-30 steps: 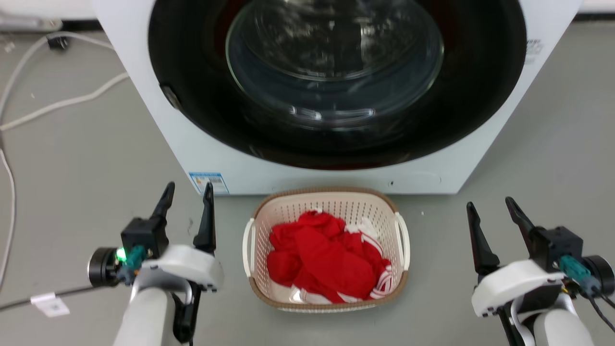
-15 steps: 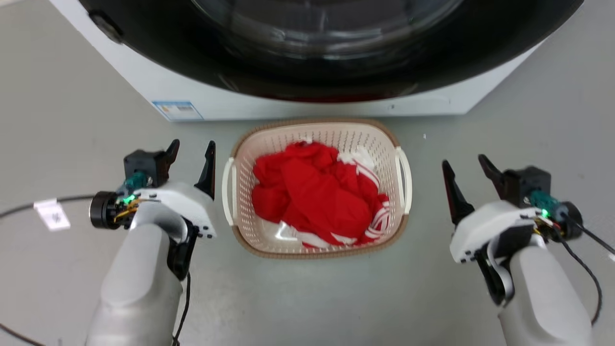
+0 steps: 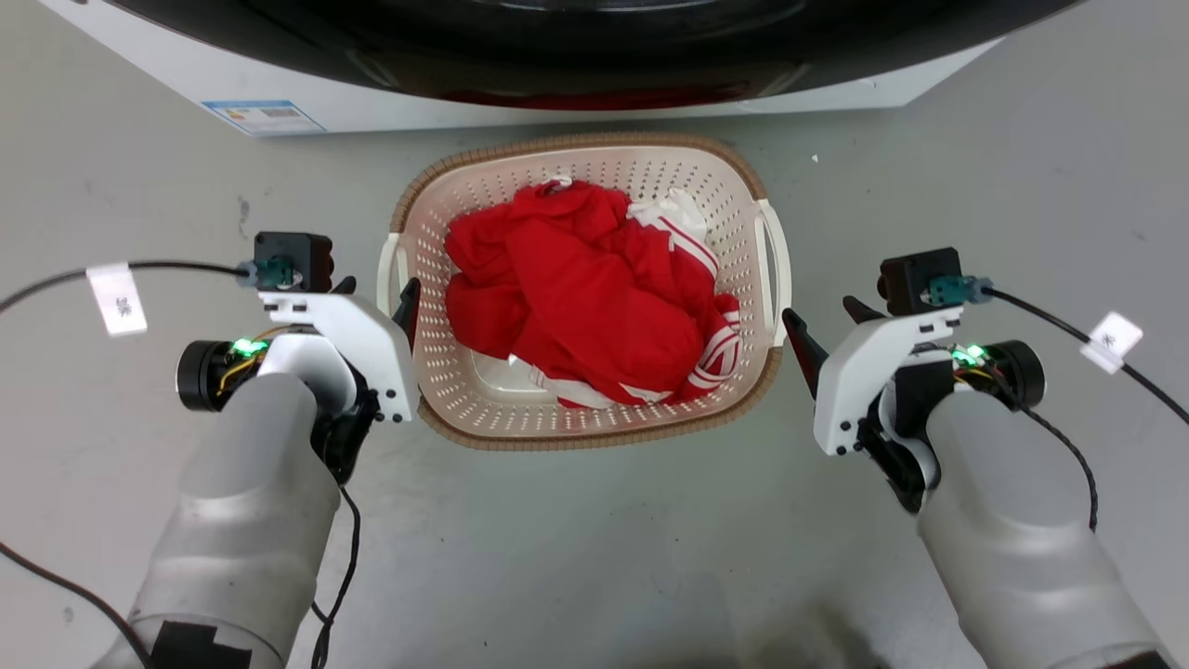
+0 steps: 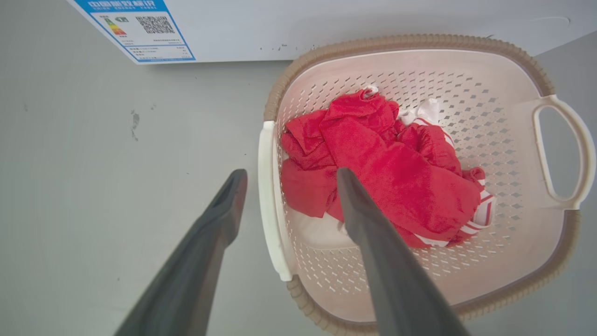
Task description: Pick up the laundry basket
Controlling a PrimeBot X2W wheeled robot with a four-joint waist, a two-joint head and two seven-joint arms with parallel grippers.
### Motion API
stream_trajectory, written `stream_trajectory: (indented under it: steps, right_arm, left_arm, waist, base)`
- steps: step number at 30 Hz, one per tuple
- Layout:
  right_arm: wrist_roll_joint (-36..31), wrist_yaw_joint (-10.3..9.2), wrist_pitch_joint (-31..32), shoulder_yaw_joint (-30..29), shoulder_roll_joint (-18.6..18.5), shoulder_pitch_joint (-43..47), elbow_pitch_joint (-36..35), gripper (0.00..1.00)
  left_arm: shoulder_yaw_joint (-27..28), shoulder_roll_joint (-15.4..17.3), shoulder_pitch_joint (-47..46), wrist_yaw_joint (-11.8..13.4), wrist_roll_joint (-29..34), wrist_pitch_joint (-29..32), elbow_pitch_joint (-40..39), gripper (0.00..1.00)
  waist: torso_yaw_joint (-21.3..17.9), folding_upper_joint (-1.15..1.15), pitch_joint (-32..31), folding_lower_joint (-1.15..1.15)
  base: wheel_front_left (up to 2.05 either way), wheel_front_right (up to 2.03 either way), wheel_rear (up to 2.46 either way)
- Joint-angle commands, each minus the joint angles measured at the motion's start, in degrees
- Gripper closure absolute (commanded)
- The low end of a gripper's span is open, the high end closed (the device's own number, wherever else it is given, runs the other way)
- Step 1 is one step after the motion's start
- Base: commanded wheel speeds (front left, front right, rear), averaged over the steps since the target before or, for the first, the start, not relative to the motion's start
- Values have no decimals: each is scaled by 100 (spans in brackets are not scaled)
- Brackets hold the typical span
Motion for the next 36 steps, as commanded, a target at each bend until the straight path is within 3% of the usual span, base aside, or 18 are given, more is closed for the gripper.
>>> stream_trajectory:
  steps: [1, 9, 16, 28, 36]
  right_arm:
    - [111, -4, 94, 94, 9, -226, 201, 0]
    - [569, -4, 439, 646, 8, -1029, 1139, 0]
    - [822, -4, 647, 1014, 9, -1645, 1618, 0]
    - [1130, -4, 746, 1337, 8, -2385, 2089, 0]
    - [1441, -4, 818, 1544, 8, -2476, 2179, 0]
  left_arm:
    - [-114, 45, -166, -12, -156, 180, 86, 0]
    - [-738, 331, -610, -7, -1006, 1138, 337, 0]
    - [-1134, 586, -984, -7, -1409, 1580, 418, 0]
    - [-1646, 766, -1540, -8, -1727, 1493, 579, 0]
    - [-1905, 648, -1726, -8, -1958, 1421, 701, 0]
  waist:
    - [-52, 0, 129, -1]
    - [-129, 0, 484, -1]
    - [-166, 0, 820, -1]
    - [-141, 0, 1345, -1]
    - [-61, 0, 1500, -1]
  base:
    - [0, 0, 0]
    - [0, 0, 0]
    - [0, 0, 0]
    - [0, 0, 0]
    - [0, 0, 0]
